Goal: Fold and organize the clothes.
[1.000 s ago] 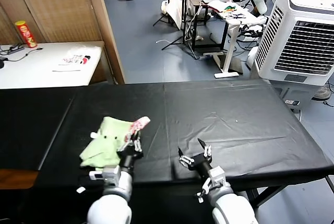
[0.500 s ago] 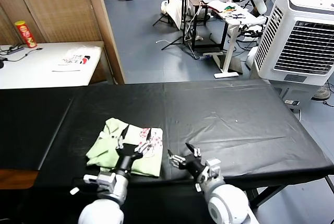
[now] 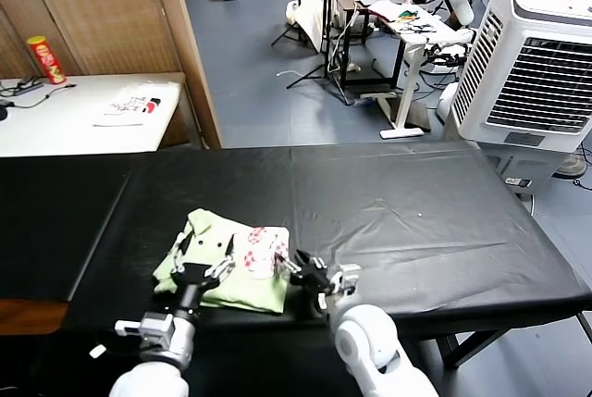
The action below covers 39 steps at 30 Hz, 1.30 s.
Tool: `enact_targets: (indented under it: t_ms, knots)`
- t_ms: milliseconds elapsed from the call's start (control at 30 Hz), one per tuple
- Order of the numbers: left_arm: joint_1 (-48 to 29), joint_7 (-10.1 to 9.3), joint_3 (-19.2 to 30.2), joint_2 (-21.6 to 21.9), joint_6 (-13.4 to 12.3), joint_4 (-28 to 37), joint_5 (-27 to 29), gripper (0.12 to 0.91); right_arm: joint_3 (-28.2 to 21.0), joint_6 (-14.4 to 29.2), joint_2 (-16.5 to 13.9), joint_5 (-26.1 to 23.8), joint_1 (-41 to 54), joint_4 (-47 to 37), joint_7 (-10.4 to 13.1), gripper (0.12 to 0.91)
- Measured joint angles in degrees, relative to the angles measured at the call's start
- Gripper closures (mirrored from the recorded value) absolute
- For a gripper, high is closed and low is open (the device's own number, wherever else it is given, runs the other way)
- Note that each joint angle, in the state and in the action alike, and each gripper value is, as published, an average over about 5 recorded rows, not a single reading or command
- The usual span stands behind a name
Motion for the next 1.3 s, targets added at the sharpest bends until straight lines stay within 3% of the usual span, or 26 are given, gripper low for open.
enact_targets:
  t_ms: [200,300,433,600,700,833,1000,1100,1300]
  knots:
    - [1.0,0.02,-1.8,-0.2,-0.8,0.0,0.0,0.232,0.2,0.5,1.3,-0.1,1.9,-3.6,-0.9,0.843]
    - [1.6,0.03,-2.5,-0.3,-1.6,0.0,-0.2,0.232,0.6,1.8,0.9,-2.4,2.8,-5.0,-2.8,0.892]
    - [2.3,-0.03,-3.4,-0.3,-2.4,0.2,-1.0,0.232,0.9,5.5,-0.9,-8.4,4.7,-7.0,-7.0,0.902]
    - [3.1,-0.83,-4.1,-0.1,-2.9,0.4,-2.5,0.232,0.6,10.7,-5.3,-15.6,8.1,-9.2,-13.6,0.888]
    - [3.7,-0.53,-4.8,0.3,-4.1,0.9,-3.1,0.232,1.0,12.1,-8.4,-17.2,8.3,-8.5,-15.5,0.784]
    - [4.6,0.31,-5.6,1.3,-6.2,1.6,-3.7,0.232,2.3,14.0,-11.7,-19.9,5.3,-4.2,-13.4,0.567]
    - [5.9,-1.32,-6.0,3.2,-5.8,0.8,-6.6,0.232,5.0,17.5,-13.2,-23.2,-2.6,4.0,-7.9,0.303]
    - [7.3,-2.2,-6.6,4.8,-5.6,0.0,-9.4,0.232,7.3,21.0,-13.0,-25.8,-9.3,8.9,-4.6,0.238]
    - [12.3,-3.83,-8.3,8.2,-7.8,-1.0,-11.8,0.232,11.6,27.4,-11.2,-31.2,-24.5,17.2,0.2,0.228]
